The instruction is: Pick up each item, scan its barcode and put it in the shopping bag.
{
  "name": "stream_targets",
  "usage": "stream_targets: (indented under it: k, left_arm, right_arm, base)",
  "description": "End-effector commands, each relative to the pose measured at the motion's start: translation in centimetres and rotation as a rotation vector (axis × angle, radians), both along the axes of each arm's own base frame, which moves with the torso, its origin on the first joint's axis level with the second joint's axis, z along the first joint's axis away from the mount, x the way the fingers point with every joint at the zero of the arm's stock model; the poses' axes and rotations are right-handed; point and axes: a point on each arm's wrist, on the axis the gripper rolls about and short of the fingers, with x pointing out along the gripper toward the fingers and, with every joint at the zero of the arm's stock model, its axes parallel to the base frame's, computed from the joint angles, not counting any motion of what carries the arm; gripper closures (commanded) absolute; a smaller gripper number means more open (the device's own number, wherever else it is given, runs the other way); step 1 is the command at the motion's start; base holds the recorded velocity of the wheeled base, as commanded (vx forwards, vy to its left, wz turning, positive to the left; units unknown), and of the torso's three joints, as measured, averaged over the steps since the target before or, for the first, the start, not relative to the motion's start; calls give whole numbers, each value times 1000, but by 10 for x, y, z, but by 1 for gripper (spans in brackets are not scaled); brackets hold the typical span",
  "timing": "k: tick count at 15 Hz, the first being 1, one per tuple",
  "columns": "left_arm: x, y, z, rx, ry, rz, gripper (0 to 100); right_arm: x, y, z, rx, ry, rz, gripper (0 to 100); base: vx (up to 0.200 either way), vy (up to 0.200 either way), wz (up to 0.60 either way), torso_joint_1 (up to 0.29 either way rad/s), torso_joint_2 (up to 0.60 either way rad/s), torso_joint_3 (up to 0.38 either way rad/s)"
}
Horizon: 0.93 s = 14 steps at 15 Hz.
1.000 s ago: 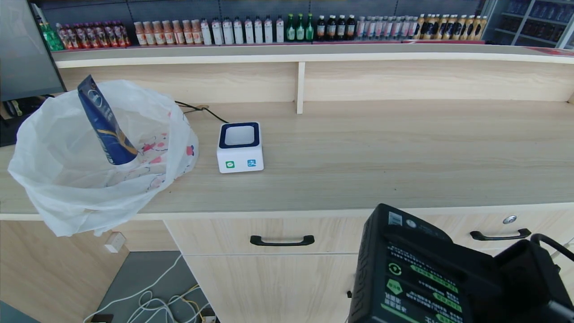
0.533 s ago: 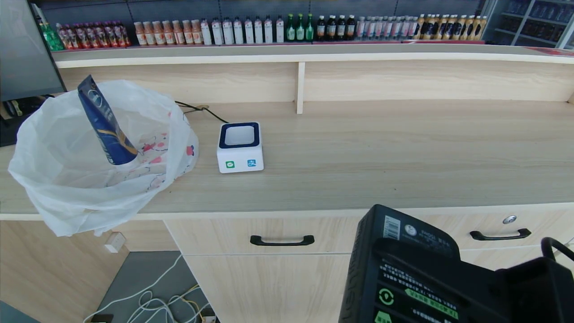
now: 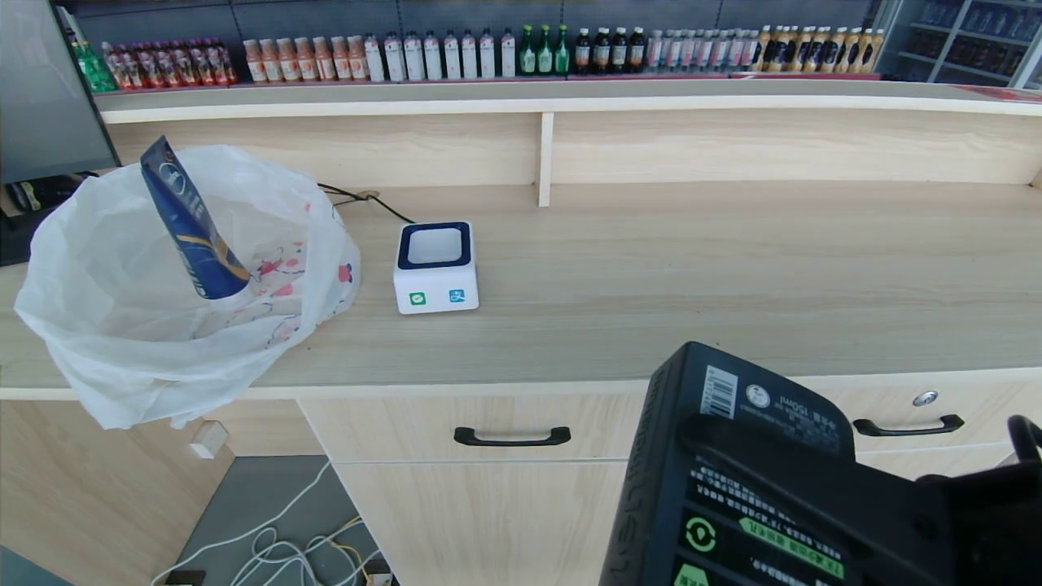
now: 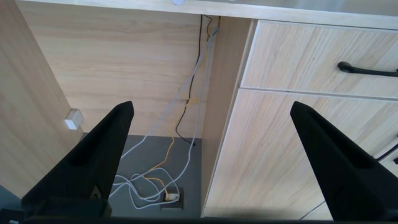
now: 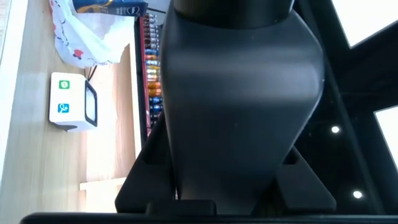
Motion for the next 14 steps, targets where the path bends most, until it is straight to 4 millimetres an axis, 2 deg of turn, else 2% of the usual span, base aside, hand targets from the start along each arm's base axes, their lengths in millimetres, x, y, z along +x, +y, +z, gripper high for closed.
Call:
stream_targets:
  k: [1, 14]
  left_arm:
    - [0, 0, 0, -1, 0, 0, 0]
    - [0, 0, 0, -1, 0, 0, 0]
  right_arm:
    - [0, 0, 0, -1, -3, 2, 100]
    - [-5, 4, 1, -5, -24, 22, 100]
  base:
    - [0, 0, 0, 0, 0, 0]
    - [0, 0, 0, 0, 0, 0]
